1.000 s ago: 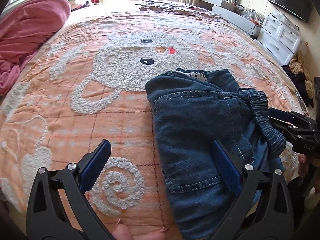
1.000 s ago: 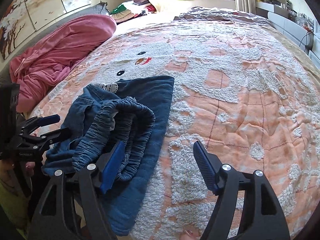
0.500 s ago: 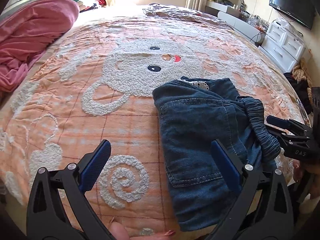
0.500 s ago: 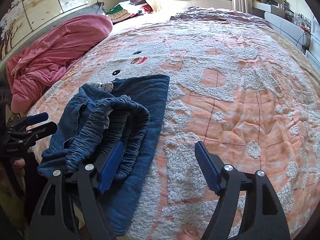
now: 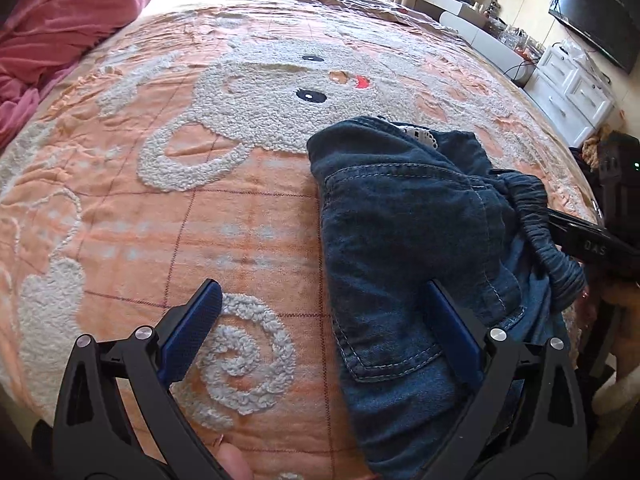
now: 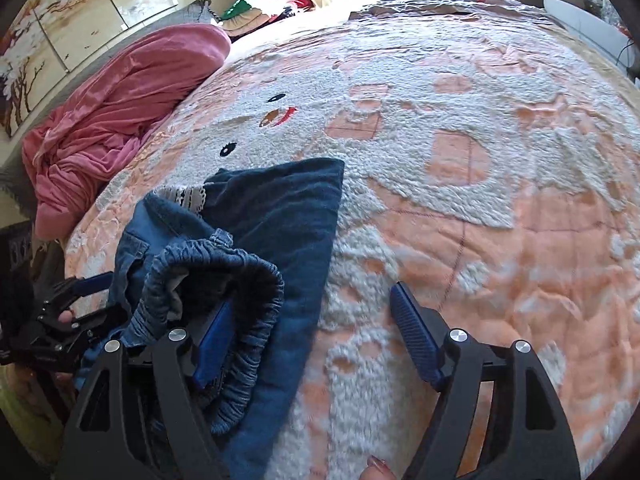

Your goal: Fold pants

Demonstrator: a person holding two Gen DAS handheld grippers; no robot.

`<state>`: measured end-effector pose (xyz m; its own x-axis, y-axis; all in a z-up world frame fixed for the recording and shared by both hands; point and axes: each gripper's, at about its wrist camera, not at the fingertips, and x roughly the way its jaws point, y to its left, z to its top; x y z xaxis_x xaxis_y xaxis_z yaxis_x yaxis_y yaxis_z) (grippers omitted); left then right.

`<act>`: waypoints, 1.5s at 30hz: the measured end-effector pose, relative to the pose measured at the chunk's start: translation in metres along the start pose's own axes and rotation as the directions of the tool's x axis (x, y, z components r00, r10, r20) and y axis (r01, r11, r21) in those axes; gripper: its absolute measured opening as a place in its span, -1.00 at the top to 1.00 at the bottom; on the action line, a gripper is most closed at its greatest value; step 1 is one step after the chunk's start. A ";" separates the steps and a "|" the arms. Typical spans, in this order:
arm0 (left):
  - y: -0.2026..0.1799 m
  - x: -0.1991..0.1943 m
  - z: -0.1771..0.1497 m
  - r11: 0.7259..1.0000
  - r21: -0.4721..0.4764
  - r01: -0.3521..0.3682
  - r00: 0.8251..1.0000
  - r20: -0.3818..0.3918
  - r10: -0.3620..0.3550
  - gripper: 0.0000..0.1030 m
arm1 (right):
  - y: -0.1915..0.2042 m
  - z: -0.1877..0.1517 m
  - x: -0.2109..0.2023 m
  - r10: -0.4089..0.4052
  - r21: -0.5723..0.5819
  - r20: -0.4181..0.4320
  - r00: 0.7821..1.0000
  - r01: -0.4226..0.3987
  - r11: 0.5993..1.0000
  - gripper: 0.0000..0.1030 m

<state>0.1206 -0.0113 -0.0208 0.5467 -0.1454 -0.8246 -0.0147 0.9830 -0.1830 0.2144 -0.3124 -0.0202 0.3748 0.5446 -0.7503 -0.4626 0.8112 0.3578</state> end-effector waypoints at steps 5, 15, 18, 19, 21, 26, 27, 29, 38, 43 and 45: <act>-0.003 0.005 0.002 0.999 -0.003 0.052 0.999 0.011 -0.052 -0.60 | 0.004 0.001 0.005 0.079 0.007 -0.010 0.997 -0.079 0.997 0.23; -0.018 -0.013 0.012 0.982 0.060 0.180 0.981 0.068 -0.184 0.89 | 0.039 0.012 -0.006 0.093 -0.056 0.054 0.994 -0.090 0.994 0.81; -0.010 -0.026 0.020 0.987 0.086 0.137 0.982 0.117 -0.146 0.89 | 0.058 0.027 -0.006 0.111 -0.095 0.090 0.990 -0.102 0.990 0.82; -0.004 -0.030 0.024 0.989 0.082 0.121 0.982 0.133 -0.131 0.89 | 0.063 0.032 -0.003 0.112 -0.102 0.096 0.989 -0.102 0.990 0.82; 0.008 -0.033 0.034 0.993 0.067 0.099 0.982 0.154 -0.108 0.89 | 0.075 0.043 0.006 0.118 -0.117 0.105 0.987 -0.106 0.988 0.82; 0.040 -0.024 0.053 0.998 0.047 0.036 0.985 0.168 -0.044 0.88 | 0.092 0.071 0.039 0.097 -0.129 0.099 0.990 -0.084 0.988 0.82; 0.045 -0.019 0.055 0.999 0.047 0.026 0.986 0.162 -0.033 0.87 | 0.093 0.075 0.049 0.081 -0.122 0.084 0.993 -0.070 0.990 0.82; 0.052 -0.009 0.055 0.999 0.042 0.009 0.990 0.138 -0.014 0.84 | 0.093 0.076 0.065 0.032 -0.118 0.049 0.998 -0.026 0.993 0.81; 0.060 -0.005 0.043 0.999 0.022 -0.047 0.989 0.140 0.044 0.28 | 0.074 0.063 0.065 -0.090 -0.080 0.037 0.995 0.093 0.992 0.18; 0.059 -0.017 0.034 0.996 0.011 -0.085 0.986 0.146 0.083 -0.12 | 0.078 0.050 0.045 -0.141 -0.094 0.064 0.988 0.147 0.985 -0.10; 0.059 -0.023 0.030 0.995 0.001 -0.095 0.984 0.150 0.094 -0.27 | 0.081 0.044 0.035 -0.177 -0.101 0.086 0.981 0.185 0.978 -0.37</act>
<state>0.1322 0.0538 0.0037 0.6627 -0.0340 -0.7481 -0.0658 0.9925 -0.1033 0.2252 -0.2179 0.0073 0.5182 0.4089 -0.7512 -0.4639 0.8723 0.1548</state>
